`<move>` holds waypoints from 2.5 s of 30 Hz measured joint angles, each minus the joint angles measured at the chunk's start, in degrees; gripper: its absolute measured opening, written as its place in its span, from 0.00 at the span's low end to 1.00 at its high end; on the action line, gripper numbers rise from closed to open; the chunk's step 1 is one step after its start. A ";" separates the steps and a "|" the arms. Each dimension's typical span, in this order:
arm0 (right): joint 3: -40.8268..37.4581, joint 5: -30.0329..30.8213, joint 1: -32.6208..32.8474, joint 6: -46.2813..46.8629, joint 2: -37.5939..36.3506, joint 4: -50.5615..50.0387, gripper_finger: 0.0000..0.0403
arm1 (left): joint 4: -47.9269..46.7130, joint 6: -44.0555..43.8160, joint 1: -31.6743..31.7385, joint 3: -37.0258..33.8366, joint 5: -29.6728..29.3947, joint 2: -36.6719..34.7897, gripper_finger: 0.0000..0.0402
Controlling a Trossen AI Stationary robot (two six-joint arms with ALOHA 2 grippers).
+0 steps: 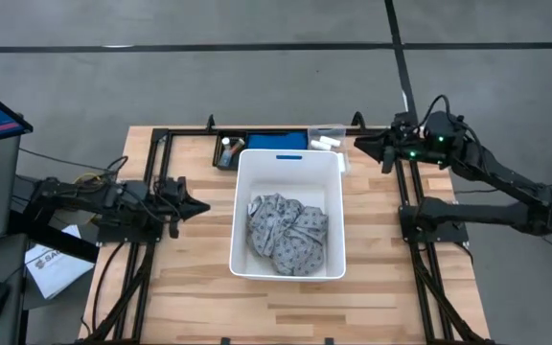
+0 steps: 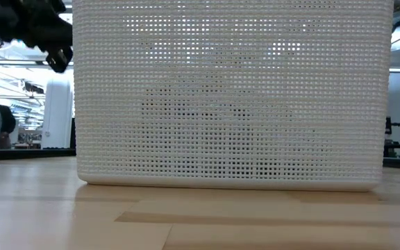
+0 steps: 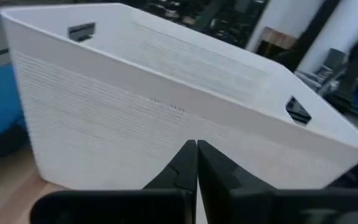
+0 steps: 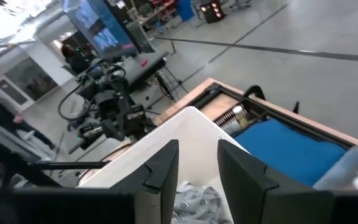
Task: Pick & place medical supplies in basket/bin
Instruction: Return to Home Position
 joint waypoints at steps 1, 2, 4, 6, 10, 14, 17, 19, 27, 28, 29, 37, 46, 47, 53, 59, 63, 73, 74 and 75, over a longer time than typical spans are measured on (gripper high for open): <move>0.00 1.27 0.84 0.26 0.08 -0.32 0.27 | 1.48 0.64 0.70 -1.35 1.28 -0.42 0.00; 0.00 2.35 1.58 0.42 0.32 -0.68 0.27 | 3.09 0.86 1.26 -2.90 1.91 -0.82 0.00; 0.00 3.59 3.25 0.87 0.74 -0.08 0.27 | 5.38 1.13 1.99 -6.17 2.04 -2.03 0.00; -0.02 4.59 5.12 1.49 0.77 0.40 0.27 | 7.13 1.23 2.35 -9.25 2.05 -3.30 0.00; -0.02 8.02 8.92 3.26 0.62 1.45 0.27 | 8.81 1.27 2.32 -13.10 2.18 -6.55 0.00; -0.02 10.74 12.45 5.34 0.29 1.30 0.27 | 10.95 2.18 2.30 -15.71 2.64 -9.16 0.00; -0.02 13.06 15.00 6.50 0.30 1.33 0.27 | 12.84 4.93 2.22 -16.47 3.36 -9.22 0.00; -0.02 14.61 16.39 6.97 0.30 1.36 0.27 | 12.84 5.70 2.22 -16.50 3.61 -8.90 0.00; -0.02 16.56 19.58 6.18 0.51 5.09 0.27 | 12.71 9.60 2.22 -16.55 3.52 -7.58 0.00; -0.02 16.46 19.83 5.76 0.75 5.36 0.27 | 12.80 9.60 2.22 -16.55 2.91 -7.42 0.00; -0.02 16.33 20.03 5.14 1.02 5.56 0.27 | 12.78 9.62 2.22 -16.55 2.86 -7.18 0.00; 0.00 12.61 21.66 -3.35 1.82 14.07 0.27 | 15.09 9.60 2.22 -16.63 2.37 -5.04 0.01; 0.00 9.86 21.32 -16.53 1.01 14.90 0.27 | 15.32 9.60 2.22 -16.63 2.42 -4.50 0.01; 0.00 9.28 21.05 -17.28 0.95 14.74 0.27 | 15.36 9.60 2.22 -16.63 2.42 -4.50 0.01; 0.02 4.87 19.77 -20.13 -0.90 12.22 0.27 | 15.51 9.60 2.22 -16.63 2.48 -4.46 0.01; -0.04 3.54 19.22 -23.78 -2.86 6.06 0.27 | 15.55 9.58 2.22 -16.63 2.72 -4.46 0.00; -2.18 1.07 19.28 -24.26 -5.90 6.15 0.27 | 15.58 9.59 2.22 -16.63 2.72 -4.46 0.01; -26.71 0.97 19.32 -17.46 -28.96 15.53 0.27 | 15.60 9.58 2.22 -16.63 2.68 -4.46 0.01; -28.72 0.99 19.32 -16.67 -31.00 16.06 0.27 | 15.58 9.58 2.22 -16.63 2.68 -4.46 0.01; -30.77 0.97 19.32 -16.05 -33.17 16.56 0.27 | 15.60 9.58 2.22 -16.63 2.68 -4.46 0.01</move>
